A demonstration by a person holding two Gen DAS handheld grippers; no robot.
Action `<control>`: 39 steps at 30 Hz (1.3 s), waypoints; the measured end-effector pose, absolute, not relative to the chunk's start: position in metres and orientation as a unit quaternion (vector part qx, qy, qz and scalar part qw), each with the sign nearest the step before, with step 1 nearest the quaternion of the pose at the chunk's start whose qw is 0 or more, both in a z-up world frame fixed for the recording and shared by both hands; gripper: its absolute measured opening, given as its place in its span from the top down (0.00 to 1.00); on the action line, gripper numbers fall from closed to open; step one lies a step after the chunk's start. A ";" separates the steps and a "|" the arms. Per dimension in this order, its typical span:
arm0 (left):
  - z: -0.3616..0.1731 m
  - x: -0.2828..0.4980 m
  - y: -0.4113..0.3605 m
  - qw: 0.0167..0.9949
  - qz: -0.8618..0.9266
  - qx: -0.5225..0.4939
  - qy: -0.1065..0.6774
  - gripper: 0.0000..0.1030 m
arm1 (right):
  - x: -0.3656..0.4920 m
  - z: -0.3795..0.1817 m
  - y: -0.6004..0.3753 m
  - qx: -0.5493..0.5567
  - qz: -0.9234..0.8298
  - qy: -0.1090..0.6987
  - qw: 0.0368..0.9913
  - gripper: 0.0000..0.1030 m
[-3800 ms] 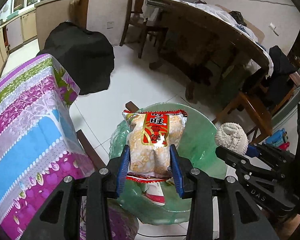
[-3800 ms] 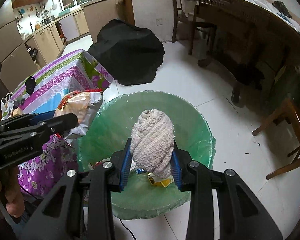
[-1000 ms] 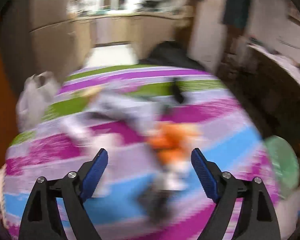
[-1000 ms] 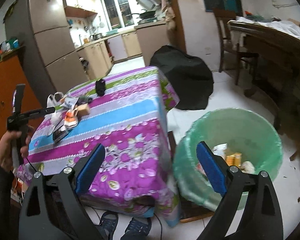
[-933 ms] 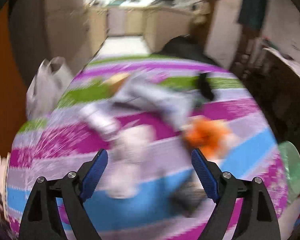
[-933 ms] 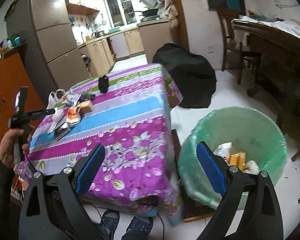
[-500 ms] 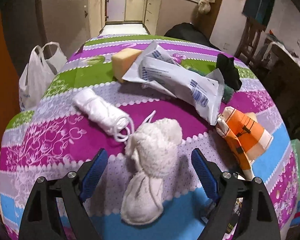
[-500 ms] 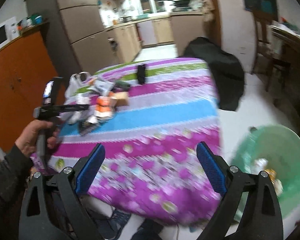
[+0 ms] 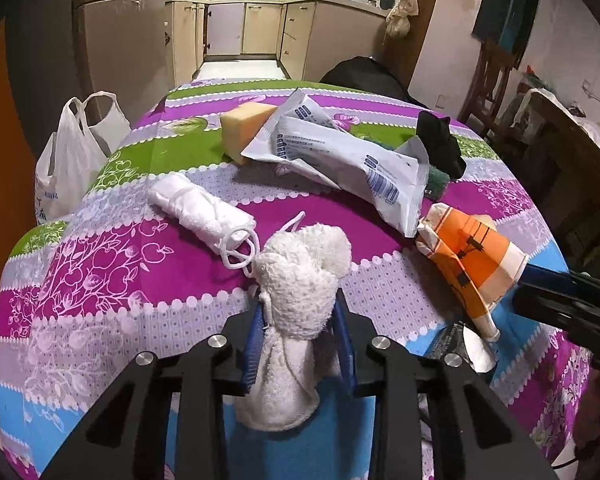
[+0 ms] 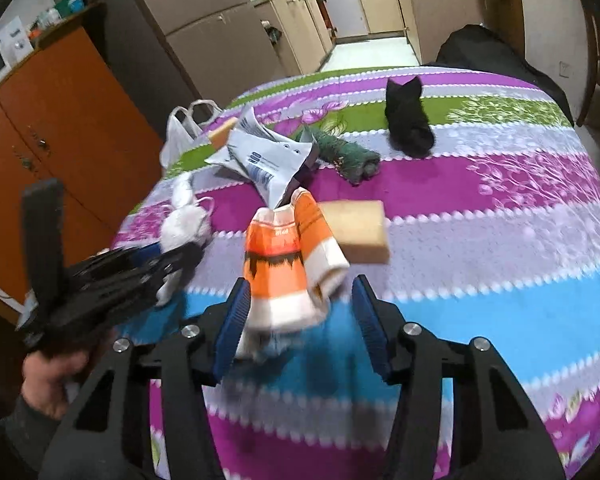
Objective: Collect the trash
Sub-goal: 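Grasp the white towel with the left tool while the right tool grasps the orange-white packet, then carry both items over the green bin and open both tools to drop them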
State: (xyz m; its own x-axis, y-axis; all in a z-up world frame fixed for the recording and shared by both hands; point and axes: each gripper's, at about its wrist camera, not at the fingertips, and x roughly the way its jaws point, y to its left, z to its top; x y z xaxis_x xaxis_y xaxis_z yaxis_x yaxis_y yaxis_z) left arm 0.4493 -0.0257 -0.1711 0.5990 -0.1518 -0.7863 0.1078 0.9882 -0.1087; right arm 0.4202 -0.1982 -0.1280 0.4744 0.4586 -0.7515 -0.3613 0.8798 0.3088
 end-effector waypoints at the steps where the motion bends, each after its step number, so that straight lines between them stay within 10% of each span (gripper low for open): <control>1: -0.171 0.448 -0.027 0.894 -0.074 -0.024 0.441 0.68 | 0.423 -0.130 -0.196 0.052 0.234 0.454 0.858 0.53; 8: -0.171 0.446 -0.025 0.894 -0.078 -0.041 0.438 0.70 | 0.428 -0.142 -0.180 0.011 0.203 0.443 0.873 0.88; 25: -0.086 0.401 -0.058 0.917 -0.131 -0.055 0.373 0.71 | 0.345 -0.040 -0.227 -0.016 0.148 0.300 0.942 0.91; 39: -0.007 0.355 -0.239 0.894 -0.290 -0.031 0.341 0.71 | 0.261 0.025 -0.378 -0.007 -0.005 0.253 0.968 0.91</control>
State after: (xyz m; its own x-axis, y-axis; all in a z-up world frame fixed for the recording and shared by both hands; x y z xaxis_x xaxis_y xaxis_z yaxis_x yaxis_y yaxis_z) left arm 0.3547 -0.2385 -0.0065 0.5997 -0.5392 -0.5913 0.4972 0.8300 -0.2528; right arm 0.2609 -0.3781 0.0253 0.8724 -0.0122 -0.4886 0.0053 0.9999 -0.0156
